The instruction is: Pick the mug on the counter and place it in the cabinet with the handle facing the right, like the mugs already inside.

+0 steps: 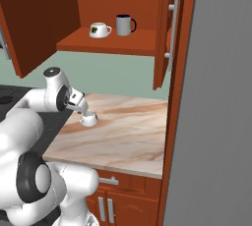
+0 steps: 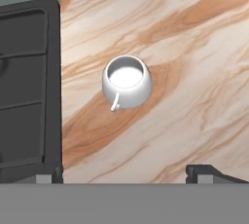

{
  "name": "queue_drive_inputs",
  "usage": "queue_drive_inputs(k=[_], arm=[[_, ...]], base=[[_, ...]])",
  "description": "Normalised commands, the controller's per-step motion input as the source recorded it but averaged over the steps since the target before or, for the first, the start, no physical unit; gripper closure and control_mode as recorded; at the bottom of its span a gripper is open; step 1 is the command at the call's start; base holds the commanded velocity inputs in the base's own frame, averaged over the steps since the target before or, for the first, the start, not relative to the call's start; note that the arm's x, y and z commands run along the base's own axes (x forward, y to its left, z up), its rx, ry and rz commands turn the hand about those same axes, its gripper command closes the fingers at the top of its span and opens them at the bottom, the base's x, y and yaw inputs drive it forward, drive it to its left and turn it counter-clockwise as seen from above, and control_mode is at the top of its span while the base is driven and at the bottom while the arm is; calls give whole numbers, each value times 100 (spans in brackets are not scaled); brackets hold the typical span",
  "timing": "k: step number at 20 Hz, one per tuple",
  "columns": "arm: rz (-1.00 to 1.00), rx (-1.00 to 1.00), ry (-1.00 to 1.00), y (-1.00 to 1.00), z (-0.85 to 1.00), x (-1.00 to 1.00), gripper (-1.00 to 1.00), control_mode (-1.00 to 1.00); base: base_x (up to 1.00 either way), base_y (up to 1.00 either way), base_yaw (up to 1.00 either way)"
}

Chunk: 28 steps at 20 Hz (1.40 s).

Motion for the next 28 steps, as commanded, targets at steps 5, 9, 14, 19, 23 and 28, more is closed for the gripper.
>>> queue_drive_inputs(k=[5,9,14,19,23,28], arm=[[0,0,3,0,-18,9,-100,-100],[0,0,5,3,-23,13,-100,-100],[0,0,3,2,-17,11,-100,-100],[0,0,0,0,-9,8,-100,-100],[0,0,0,0,-7,10,-100,-100],[0,0,0,0,-11,8,-100,-100]], base=[[0,0,0],[0,0,0],[0,0,0],[0,0,0],[0,0,0],[0,0,0]])
